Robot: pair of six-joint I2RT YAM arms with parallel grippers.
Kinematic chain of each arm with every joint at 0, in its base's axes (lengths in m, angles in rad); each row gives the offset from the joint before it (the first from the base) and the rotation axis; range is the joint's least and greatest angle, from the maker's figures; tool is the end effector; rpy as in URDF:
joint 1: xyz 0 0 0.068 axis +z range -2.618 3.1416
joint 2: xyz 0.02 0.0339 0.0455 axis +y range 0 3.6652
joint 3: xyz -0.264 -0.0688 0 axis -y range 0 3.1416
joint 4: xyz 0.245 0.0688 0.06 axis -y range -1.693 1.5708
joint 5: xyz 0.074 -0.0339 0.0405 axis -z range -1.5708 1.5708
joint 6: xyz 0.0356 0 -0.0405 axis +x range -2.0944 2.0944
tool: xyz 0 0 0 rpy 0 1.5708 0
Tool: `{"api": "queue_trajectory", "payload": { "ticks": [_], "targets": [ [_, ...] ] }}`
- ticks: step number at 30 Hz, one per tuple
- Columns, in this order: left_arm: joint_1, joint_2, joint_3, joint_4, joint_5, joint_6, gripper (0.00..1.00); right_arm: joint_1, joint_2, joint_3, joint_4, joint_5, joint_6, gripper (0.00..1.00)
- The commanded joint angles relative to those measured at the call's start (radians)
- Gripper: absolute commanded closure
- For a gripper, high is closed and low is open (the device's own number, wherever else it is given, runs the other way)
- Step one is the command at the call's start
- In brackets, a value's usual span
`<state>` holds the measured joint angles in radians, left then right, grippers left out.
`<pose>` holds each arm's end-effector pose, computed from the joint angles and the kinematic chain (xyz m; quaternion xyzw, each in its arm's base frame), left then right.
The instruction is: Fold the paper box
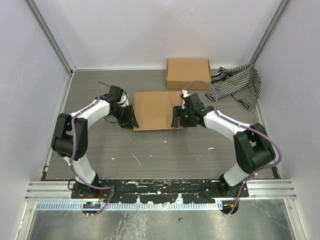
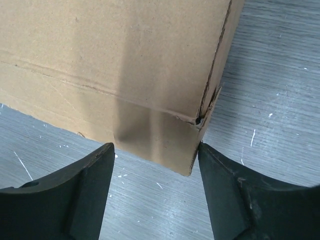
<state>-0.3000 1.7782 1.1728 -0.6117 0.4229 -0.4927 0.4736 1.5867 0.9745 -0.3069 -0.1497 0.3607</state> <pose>0.3270 -0.1165 0.1819 -0.0558 0.9616 -0.2570 0.0789 0.2872 0.1531 0.1990 -0.0772 0.9419 0.1941 0.2631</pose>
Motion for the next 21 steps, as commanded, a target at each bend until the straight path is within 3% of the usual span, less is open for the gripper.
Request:
{"api": "queue_trajectory", "payload": {
  "ticks": [1, 10, 13, 21],
  "targets": [
    [-0.002, -0.038, 0.039, -0.086, 0.071, 0.029, 0.59, -0.001, -0.057, 0.086, -0.059, -0.04, -0.014, 0.31],
    [-0.003, -0.008, 0.167, -0.332, 0.097, 0.084, 0.62, -0.003, -0.004, 0.249, -0.317, -0.09, 0.002, 0.37],
    [-0.003, -0.001, 0.188, -0.364, 0.093, 0.101, 0.62, -0.003, 0.017, 0.271, -0.347, -0.149, 0.008, 0.37],
    [-0.003, 0.046, 0.198, -0.401, 0.057, 0.143, 0.61, -0.003, 0.058, 0.264, -0.377, -0.112, -0.008, 0.37]
  ]
}}
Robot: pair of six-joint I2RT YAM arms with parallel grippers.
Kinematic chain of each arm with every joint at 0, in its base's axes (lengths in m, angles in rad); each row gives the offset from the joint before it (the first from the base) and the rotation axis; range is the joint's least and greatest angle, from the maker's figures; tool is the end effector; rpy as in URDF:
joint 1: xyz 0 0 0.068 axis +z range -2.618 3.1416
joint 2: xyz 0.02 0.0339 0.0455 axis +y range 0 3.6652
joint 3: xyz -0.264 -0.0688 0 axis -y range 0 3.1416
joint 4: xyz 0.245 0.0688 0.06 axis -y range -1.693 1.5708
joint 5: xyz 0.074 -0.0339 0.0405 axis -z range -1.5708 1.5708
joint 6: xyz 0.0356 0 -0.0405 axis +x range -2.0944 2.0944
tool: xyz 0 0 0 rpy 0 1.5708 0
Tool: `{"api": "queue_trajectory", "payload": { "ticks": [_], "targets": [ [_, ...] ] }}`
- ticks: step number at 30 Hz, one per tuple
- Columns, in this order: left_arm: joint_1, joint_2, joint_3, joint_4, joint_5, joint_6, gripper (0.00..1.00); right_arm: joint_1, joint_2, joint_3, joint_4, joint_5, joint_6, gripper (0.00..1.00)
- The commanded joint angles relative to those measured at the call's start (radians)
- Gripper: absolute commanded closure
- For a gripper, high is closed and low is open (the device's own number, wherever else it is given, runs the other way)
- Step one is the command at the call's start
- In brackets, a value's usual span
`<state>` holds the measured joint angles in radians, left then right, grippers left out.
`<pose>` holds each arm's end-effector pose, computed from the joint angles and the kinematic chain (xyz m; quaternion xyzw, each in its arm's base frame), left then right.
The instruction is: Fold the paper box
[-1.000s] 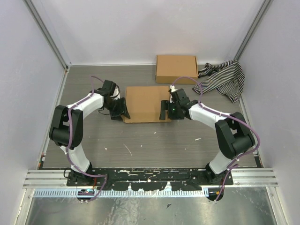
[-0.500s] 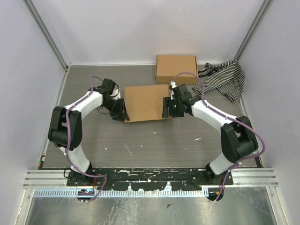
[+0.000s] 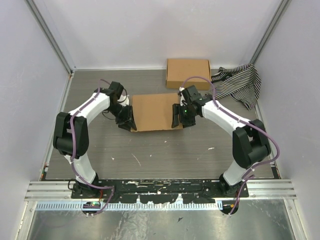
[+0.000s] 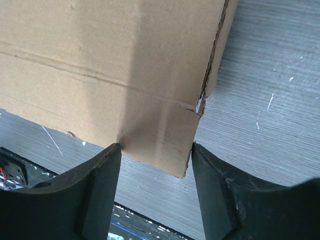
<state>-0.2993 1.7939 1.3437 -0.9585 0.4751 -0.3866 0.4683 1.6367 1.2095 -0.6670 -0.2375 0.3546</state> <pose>0.3221 -0.1164 0.2141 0.0232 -0.9686 0.2474 0.0048 0.2952 0.1587 0.2335 -0.0827 0.9618 0.1993 0.1688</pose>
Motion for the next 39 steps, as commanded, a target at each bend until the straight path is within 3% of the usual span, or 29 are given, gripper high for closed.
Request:
{"api": "queue_trajectory", "payload": {
  "ticks": [1, 10, 33, 39],
  "targets": [
    [-0.004, 0.034, 0.026, -0.063, -0.006, 0.045, 0.61, 0.003, 0.011, 0.026, -0.018, -0.016, -0.004, 0.36],
    [-0.003, 0.045, 0.046, -0.13, -0.079, 0.089, 0.6, 0.003, 0.055, 0.04, -0.011, 0.004, -0.019, 0.36],
    [-0.004, 0.075, 0.12, -0.123, -0.065, 0.041, 0.61, 0.003, 0.049, 0.074, -0.028, -0.031, -0.016, 0.36],
    [-0.01, 0.103, 0.144, -0.131, -0.071, 0.036, 0.67, 0.003, 0.052, 0.071, -0.026, -0.031, -0.016, 0.36]
  ]
}}
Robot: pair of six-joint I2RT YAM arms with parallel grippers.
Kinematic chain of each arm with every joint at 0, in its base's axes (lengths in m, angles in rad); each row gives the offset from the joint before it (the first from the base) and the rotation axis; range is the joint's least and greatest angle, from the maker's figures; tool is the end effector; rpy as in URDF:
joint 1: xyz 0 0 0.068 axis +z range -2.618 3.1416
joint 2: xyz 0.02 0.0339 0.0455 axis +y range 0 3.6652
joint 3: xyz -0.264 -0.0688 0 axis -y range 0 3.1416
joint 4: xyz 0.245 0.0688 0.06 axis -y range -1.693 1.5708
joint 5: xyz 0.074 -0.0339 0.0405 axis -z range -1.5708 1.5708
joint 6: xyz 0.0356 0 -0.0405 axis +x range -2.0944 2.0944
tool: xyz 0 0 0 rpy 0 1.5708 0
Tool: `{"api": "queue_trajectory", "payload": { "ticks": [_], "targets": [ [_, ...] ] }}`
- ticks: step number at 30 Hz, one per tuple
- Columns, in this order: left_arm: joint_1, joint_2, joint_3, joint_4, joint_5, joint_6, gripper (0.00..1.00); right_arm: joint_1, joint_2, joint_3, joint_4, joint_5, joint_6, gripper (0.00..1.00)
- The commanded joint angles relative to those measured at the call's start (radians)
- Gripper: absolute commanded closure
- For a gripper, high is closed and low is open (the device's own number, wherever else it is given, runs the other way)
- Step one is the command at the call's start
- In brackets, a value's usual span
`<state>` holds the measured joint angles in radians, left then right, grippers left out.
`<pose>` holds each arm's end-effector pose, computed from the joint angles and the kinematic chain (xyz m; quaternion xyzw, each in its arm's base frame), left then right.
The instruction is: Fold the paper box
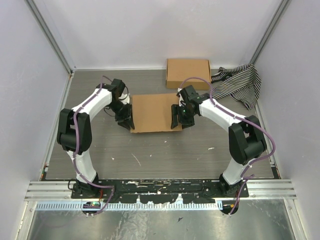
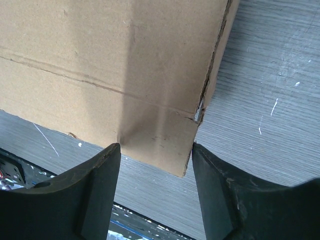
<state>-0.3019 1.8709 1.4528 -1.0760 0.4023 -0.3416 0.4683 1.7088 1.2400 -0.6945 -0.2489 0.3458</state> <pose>0.3343 -0.1187 0.2146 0.0118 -0.9791 0.2013 0.0275 0.3039 0.1635 0.2182 -0.0846 0.9684 0.1911 0.1362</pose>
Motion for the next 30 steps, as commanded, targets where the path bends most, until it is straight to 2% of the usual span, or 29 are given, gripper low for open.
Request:
{"api": "queue_trajectory", "payload": {
  "ticks": [1, 11, 30],
  "targets": [
    [-0.01, 0.027, 0.038, -0.018, -0.003, -0.006, 0.68, 0.003, -0.02, 0.041, 0.001, -0.021, -0.008, 0.36],
    [-0.018, 0.022, 0.046, -0.044, -0.048, 0.008, 0.71, 0.003, -0.018, 0.037, 0.004, -0.018, -0.005, 0.36],
    [-0.031, 0.037, 0.028, -0.012, -0.038, -0.01, 0.74, 0.003, -0.022, 0.026, 0.007, -0.022, -0.006, 0.36]
  ]
}}
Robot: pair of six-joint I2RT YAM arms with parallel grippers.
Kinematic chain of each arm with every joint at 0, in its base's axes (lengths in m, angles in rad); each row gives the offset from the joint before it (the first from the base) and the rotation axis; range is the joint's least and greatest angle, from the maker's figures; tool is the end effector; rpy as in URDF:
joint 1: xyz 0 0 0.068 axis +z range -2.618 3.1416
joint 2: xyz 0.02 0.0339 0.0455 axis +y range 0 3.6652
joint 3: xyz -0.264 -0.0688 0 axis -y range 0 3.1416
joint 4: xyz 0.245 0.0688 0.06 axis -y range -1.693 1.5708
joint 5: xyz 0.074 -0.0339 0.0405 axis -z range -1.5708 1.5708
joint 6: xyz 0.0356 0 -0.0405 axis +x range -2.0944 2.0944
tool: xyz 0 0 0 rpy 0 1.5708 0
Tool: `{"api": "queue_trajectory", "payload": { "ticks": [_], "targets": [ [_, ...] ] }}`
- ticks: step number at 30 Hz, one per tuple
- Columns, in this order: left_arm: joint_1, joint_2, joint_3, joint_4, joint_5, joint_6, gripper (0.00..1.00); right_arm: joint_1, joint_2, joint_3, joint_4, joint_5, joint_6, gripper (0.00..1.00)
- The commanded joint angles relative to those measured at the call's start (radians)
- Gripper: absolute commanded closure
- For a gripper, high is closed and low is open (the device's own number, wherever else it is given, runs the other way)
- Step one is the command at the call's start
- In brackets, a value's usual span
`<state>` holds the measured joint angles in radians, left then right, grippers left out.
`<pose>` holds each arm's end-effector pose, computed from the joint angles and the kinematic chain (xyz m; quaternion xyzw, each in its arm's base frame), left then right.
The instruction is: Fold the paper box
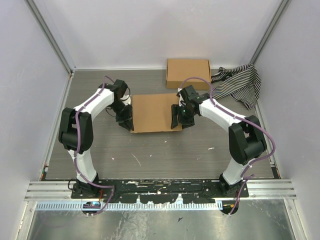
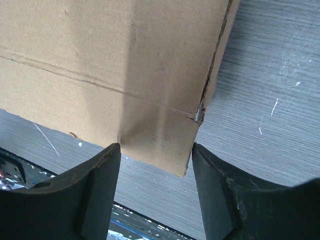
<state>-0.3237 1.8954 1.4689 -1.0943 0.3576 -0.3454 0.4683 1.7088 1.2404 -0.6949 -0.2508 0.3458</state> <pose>0.3349 -0.1255 0.2098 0.0062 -0.9837 0.1760 0.0351 0.3039 0.1636 0.2183 -0.0847 0.9683 0.1920 0.1359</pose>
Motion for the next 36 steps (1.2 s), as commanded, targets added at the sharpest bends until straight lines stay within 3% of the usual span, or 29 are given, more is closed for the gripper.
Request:
{"api": "queue_trajectory", "payload": {
  "ticks": [1, 36],
  "targets": [
    [-0.009, 0.012, 0.016, 0.0, 0.003, -0.005, 0.74, 0.003, -0.02, 0.027, 0.006, -0.019, -0.005, 0.36],
    [-0.047, 0.026, 0.042, -0.057, -0.087, 0.009, 0.73, 0.003, -0.015, 0.02, 0.005, -0.007, 0.002, 0.36]
  ]
}}
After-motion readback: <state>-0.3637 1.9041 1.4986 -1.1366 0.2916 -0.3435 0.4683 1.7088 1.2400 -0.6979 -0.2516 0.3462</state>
